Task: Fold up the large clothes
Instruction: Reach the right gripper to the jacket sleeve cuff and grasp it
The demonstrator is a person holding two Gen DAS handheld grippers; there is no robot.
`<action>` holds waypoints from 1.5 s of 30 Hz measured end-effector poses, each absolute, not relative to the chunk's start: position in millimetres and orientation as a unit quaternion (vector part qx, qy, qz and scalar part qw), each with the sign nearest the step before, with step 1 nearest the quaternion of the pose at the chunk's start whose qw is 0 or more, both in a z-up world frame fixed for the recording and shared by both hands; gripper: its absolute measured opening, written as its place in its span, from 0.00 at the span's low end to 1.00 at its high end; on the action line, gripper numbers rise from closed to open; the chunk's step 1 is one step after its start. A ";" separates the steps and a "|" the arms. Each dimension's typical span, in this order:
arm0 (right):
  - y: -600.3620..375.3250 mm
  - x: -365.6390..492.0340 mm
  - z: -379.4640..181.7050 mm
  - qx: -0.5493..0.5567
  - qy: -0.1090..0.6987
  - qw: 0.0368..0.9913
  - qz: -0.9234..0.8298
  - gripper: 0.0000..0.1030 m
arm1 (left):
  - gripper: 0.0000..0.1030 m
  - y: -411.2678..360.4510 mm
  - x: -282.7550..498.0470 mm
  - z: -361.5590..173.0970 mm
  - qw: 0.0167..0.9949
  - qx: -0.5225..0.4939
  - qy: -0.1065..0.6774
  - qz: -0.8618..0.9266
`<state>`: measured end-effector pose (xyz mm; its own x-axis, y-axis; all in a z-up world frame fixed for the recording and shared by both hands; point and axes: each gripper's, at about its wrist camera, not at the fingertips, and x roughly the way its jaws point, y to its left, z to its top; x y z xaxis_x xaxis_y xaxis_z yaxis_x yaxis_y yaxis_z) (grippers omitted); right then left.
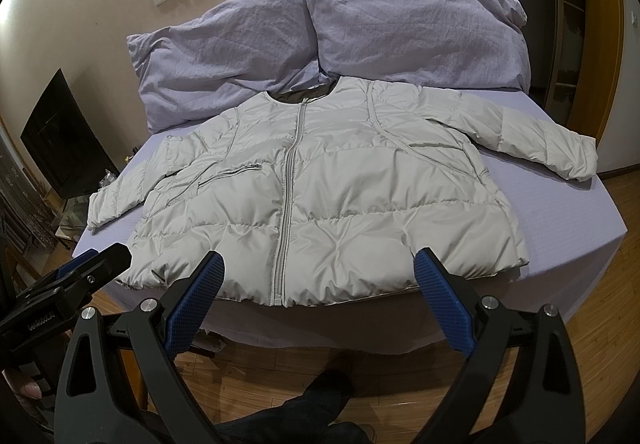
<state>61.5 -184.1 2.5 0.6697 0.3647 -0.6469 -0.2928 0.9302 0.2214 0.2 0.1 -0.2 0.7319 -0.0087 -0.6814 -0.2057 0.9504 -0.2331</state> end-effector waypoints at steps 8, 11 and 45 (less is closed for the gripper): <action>-183.5 62.4 2.1 0.052 0.367 0.912 0.179 0.95 | 0.98 0.3 0.2 -0.2 0.918 -0.149 0.363 0.054; -186.7 67.8 1.3 0.054 0.369 0.911 0.177 0.95 | 0.98 8.7 -3.9 0.5 0.918 -0.149 0.364 0.053; -474.0 291.7 -96.0 0.273 0.452 0.818 -0.227 0.84 | 0.98 60.9 138.3 -38.2 0.887 -0.086 0.430 0.144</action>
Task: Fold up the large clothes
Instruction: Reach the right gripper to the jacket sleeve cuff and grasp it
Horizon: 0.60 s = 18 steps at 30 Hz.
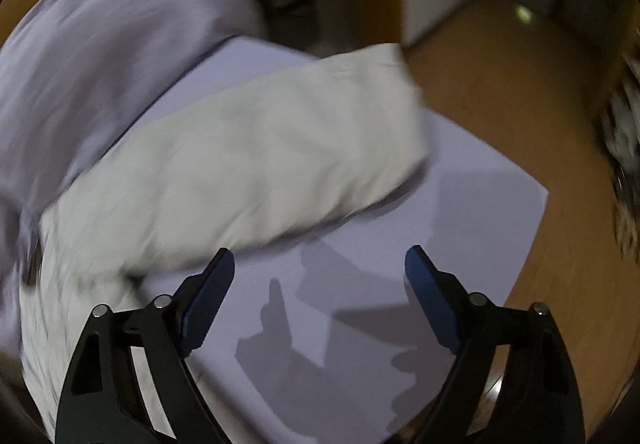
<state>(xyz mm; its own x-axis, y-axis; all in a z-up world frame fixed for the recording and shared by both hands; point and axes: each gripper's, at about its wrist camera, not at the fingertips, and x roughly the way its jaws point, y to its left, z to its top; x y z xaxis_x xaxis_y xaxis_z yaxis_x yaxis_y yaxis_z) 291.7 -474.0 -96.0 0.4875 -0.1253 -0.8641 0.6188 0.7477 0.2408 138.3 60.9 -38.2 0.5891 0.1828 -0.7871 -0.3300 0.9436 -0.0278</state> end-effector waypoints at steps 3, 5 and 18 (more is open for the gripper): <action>-499.9 296.1 -102.9 0.295 0.447 0.803 -0.263 0.82 | 0.98 68.6 148.9 -41.7 0.883 -0.083 0.435 0.153; -512.1 298.8 -107.5 0.307 0.446 0.794 -0.277 0.81 | 0.98 73.8 154.8 -43.9 0.881 -0.084 0.439 0.159; -516.7 328.0 -120.1 0.307 0.444 0.800 -0.263 0.46 | 0.98 93.7 181.1 -53.7 0.871 -0.077 0.451 0.179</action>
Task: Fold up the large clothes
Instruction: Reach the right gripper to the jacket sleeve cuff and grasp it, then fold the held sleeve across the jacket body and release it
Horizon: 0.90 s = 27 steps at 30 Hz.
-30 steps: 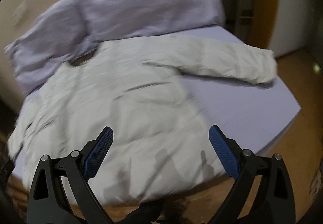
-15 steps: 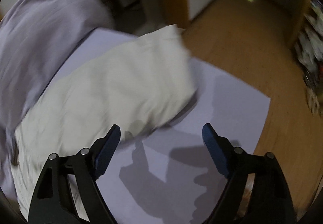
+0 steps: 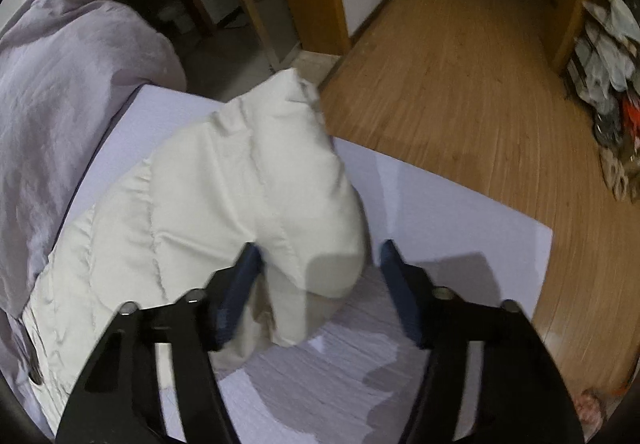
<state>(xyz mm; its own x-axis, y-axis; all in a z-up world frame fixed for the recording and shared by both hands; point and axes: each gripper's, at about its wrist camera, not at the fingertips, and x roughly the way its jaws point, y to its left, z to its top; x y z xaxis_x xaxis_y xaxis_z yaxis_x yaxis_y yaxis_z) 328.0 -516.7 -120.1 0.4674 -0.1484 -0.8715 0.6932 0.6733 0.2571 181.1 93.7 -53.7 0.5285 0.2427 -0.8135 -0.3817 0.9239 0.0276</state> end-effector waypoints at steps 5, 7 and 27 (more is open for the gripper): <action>-502.7 336.7 -110.3 0.274 0.446 0.812 -0.258 0.20 | 0.98 101.1 182.9 -55.8 0.869 -0.085 0.452 0.181; -498.2 335.1 -102.4 0.262 0.439 0.819 -0.259 0.17 | 0.98 104.4 182.9 -55.8 0.870 -0.089 0.450 0.182; -261.4 394.9 -7.7 0.135 0.397 0.908 0.010 0.16 | 0.98 127.3 180.4 -51.4 0.875 -0.129 0.430 0.183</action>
